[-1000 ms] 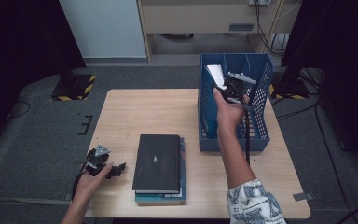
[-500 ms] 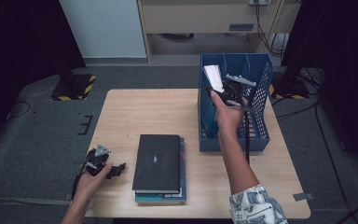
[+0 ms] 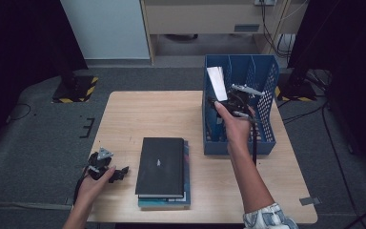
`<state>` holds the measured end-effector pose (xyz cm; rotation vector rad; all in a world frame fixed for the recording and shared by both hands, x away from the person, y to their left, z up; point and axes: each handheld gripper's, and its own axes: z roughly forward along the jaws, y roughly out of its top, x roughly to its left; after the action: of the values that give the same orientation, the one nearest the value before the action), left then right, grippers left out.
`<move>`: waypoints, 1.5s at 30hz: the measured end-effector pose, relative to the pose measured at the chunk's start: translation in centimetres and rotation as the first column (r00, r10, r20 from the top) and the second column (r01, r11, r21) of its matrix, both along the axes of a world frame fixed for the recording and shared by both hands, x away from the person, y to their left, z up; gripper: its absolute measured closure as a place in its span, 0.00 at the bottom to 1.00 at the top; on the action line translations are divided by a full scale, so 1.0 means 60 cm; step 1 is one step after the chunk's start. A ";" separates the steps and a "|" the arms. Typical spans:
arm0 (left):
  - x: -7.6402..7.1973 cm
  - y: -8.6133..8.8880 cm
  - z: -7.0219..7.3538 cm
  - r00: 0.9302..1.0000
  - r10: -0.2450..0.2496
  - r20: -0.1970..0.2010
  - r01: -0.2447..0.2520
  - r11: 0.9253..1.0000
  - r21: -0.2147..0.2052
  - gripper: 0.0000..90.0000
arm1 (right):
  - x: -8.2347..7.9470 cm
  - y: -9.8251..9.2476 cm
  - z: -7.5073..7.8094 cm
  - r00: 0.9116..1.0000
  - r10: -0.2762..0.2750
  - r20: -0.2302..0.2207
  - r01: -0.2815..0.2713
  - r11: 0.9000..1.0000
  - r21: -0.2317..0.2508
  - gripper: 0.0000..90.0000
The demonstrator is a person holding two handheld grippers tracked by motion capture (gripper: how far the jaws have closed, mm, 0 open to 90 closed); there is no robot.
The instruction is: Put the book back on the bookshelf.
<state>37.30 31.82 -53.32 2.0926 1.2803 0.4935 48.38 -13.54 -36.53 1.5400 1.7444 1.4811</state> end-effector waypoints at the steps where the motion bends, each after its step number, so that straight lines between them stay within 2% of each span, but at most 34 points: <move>1: 0.000 0.000 0.000 1.000 -0.001 0.000 0.001 1.000 0.000 0.03 | -0.003 0.001 0.000 1.000 0.001 0.001 -0.001 1.000 0.005 0.31; 17: 0.001 0.001 0.001 1.000 -0.001 0.000 0.001 1.000 -0.001 0.04 | -0.022 0.035 -0.003 0.999 0.043 0.007 -0.043 0.999 0.006 0.29; 24: 0.001 0.001 0.001 1.000 -0.002 0.000 0.002 1.000 -0.001 0.04 | -0.020 0.030 -0.006 0.999 0.054 0.003 -0.054 0.998 0.014 0.25; 25: 0.001 0.001 0.001 1.000 -0.002 0.001 0.002 1.000 -0.002 0.04 | -0.020 0.028 -0.009 0.997 0.072 -0.001 -0.072 0.997 0.002 0.22; 28: 0.001 0.001 0.001 1.000 -0.002 0.000 0.002 1.000 -0.003 0.04 | -0.021 0.028 -0.010 0.997 0.081 -0.003 -0.081 0.997 -0.006 0.20; 29: 0.001 0.001 0.001 1.000 -0.002 0.000 0.002 1.000 -0.003 0.04 | -0.025 0.029 -0.009 0.996 0.093 -0.001 -0.093 0.995 -0.028 0.17; 35: 0.001 0.002 0.001 1.000 -0.001 -0.005 0.001 1.000 -0.008 0.03 | -0.040 0.022 -0.012 0.993 0.114 0.023 -0.113 0.993 -0.037 0.11; 42: 0.002 0.000 0.001 1.000 -0.007 -0.007 0.007 1.000 -0.008 0.03 | -0.065 0.004 -0.023 0.991 0.135 0.020 -0.133 0.988 -0.075 0.09; 45: 0.001 -0.001 0.000 1.000 -0.008 -0.004 0.008 1.000 -0.007 0.03 | -0.075 -0.001 -0.029 0.990 0.138 0.023 -0.135 0.985 -0.110 0.08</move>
<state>37.35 31.79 -53.30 2.0927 1.2739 0.4811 43.89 -13.61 -38.28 1.3611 1.9127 1.4390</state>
